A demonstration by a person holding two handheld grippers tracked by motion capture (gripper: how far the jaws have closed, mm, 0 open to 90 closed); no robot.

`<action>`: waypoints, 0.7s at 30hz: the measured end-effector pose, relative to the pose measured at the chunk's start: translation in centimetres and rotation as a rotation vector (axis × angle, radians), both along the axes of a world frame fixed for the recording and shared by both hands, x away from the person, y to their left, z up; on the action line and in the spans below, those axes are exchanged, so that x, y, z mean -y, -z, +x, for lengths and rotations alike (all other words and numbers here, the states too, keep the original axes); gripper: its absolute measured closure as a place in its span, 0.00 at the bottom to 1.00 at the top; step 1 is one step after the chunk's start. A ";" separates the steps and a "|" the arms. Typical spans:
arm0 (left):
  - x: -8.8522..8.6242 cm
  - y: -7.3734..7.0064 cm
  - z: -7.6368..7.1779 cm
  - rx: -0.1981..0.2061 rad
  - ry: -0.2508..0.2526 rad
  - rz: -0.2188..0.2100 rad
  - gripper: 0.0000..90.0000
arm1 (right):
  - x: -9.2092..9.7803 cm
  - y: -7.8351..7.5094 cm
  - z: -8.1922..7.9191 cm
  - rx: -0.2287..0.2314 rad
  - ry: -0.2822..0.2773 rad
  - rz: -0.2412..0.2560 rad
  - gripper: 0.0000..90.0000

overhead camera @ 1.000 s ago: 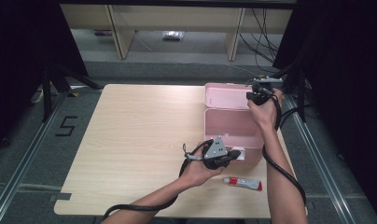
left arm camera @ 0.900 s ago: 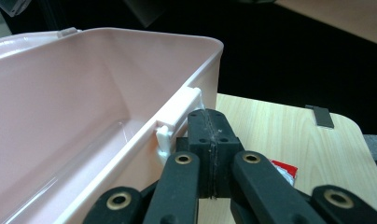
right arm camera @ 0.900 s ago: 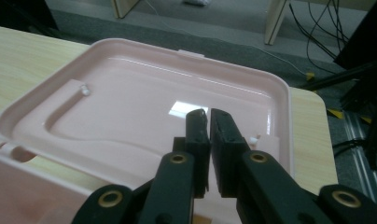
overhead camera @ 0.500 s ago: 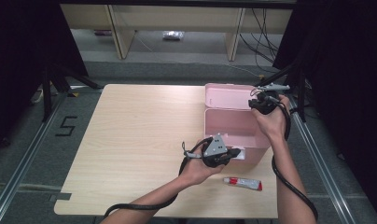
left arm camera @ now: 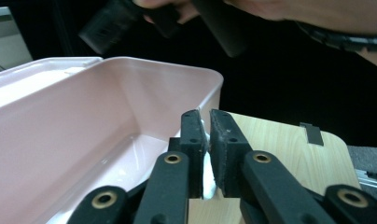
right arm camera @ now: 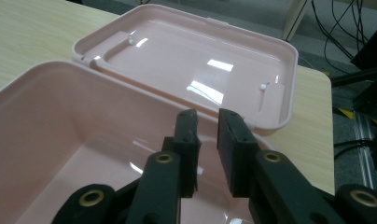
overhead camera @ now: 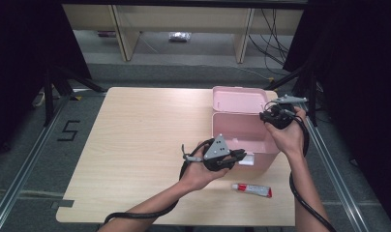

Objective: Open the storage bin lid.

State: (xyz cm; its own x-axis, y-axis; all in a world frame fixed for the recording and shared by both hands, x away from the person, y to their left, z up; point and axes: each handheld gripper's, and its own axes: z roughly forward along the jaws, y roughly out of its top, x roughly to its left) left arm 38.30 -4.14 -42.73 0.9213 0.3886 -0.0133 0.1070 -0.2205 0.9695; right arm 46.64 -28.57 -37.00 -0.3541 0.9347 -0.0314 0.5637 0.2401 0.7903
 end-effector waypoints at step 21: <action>-8.8 -1.5 1.8 -0.051 -0.179 -0.029 0.52 | 1.0 0.7 -6.0 0.009 -0.063 -0.043 0.79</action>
State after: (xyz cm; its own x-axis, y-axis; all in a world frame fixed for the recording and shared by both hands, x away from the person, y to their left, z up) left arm 40.13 4.69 -41.20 0.8355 0.5447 -0.0723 0.1916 -0.1655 0.9674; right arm 40.62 -29.59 -37.73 -0.4117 0.9083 -0.0743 0.5394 0.3086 0.7835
